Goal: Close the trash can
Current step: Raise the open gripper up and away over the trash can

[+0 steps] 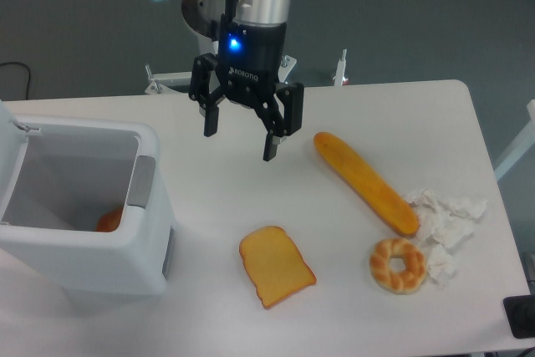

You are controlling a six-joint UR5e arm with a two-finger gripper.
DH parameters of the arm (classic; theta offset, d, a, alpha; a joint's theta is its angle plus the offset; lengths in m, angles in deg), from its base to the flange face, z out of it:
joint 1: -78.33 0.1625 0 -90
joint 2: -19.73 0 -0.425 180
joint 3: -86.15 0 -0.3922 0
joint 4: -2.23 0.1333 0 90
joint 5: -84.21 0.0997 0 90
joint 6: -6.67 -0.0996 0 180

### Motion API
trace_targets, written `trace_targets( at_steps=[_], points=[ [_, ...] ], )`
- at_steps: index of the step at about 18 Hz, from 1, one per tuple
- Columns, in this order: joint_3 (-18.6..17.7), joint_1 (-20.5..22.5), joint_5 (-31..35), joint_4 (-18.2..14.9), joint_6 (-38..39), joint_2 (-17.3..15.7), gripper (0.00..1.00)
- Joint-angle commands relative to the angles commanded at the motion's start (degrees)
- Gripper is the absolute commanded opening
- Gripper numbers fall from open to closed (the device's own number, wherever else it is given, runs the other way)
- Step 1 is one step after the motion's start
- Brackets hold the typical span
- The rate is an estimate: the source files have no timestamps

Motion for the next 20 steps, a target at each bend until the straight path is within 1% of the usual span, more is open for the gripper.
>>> trace_targets(
  at_steps=[1, 3, 7, 9, 11, 14, 18, 20],
  points=[
    [0.3, -0.3, 0.0, 0.0, 1.5, -0.3, 1.00],
    [0.3, -1.8, -0.1, 0.1, 6.5, -2.3, 1.00],
    [0.2, -5.4, -1.0, 0.0, 15.0, -5.1, 1.00],
    [0.1, -6.9, -2.3, 0.2, 17.6, -5.7, 1.00],
    [0.1, -9.0, -5.8, 0.3, 18.5, -6.3, 1.00],
    [-0.3, -9.5, -9.1, 0.3, 23.9, -7.1, 1.00],
    [-0.1, -10.7, -14.8, 0.4, 25.9, -7.7, 1.00],
    [-0.2, -11.5, -18.0, 0.4, 29.0, -8.6, 1.00]
  ],
)
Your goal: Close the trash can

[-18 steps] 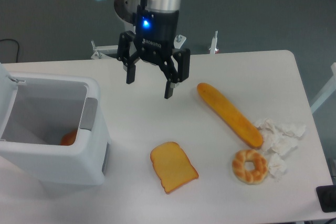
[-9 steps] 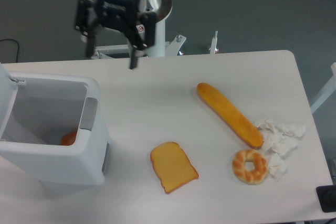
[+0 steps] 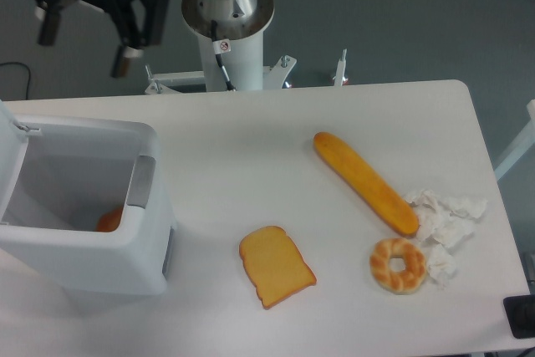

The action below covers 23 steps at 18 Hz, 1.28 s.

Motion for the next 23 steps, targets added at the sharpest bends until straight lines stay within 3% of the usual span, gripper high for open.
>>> trace_targets(
  at_steps=[11, 16, 20, 23],
  points=[
    [-0.3, -5.5, -8.9, 0.4, 1.2, -1.0, 1.00],
    [0.1, -8.2, -9.7, 0.4, 0.7, 0.0, 1.00],
    [0.3, -8.4, -15.9, 0.5, 1.2, 0.1, 1.00],
    [0.5, -9.1, -16.4, 1.6, 0.7, 1.5, 1.00]
  ],
)
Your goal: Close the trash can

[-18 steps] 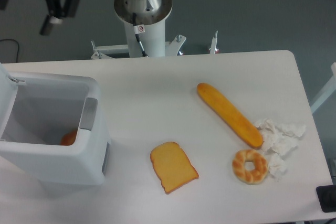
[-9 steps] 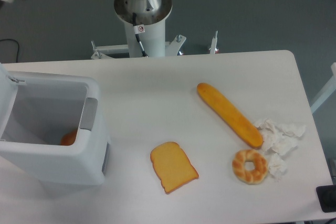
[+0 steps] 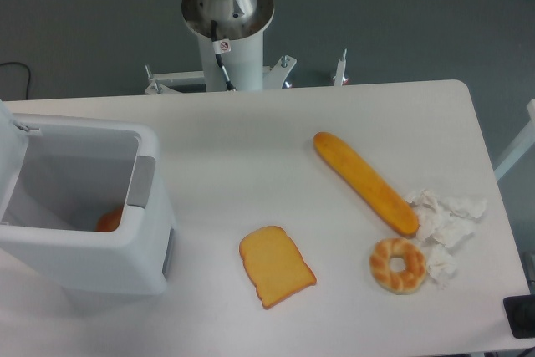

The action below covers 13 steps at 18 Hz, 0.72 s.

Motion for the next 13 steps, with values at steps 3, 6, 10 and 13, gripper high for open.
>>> trace_targets(
  at_steps=[3, 6, 10, 13],
  points=[
    [0.1, -1.3, -0.2, 1.0, 0.2, 1.5, 1.00],
    [0.1, -2.9, -0.1, 1.0, 0.5, 3.9, 1.00],
    [0.1, -4.3, -0.1, 1.1, 0.6, 6.2, 1.00],
    [0.5, -4.9, -0.1, 1.1, 0.6, 6.9, 1.00]
  ],
)
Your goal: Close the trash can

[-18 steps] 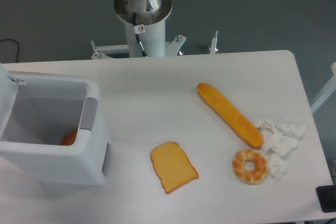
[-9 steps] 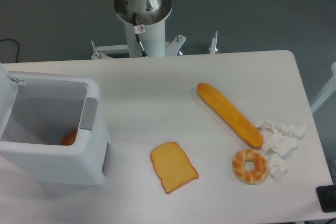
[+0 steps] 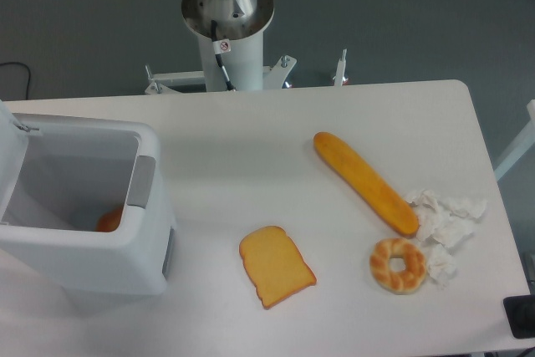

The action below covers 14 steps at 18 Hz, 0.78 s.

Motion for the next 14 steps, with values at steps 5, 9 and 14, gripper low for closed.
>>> trace_targets(
  at_steps=[5, 9, 14],
  points=[
    [0.4, -0.7, 0.0, 0.0, 0.0, 0.4, 1.00],
    [2.3, -2.4, 0.0, 0.3, 0.1, 3.5, 1.00],
    [2.6, -2.7, 0.1, 0.4, 0.1, 4.7, 1.00]
  ],
)
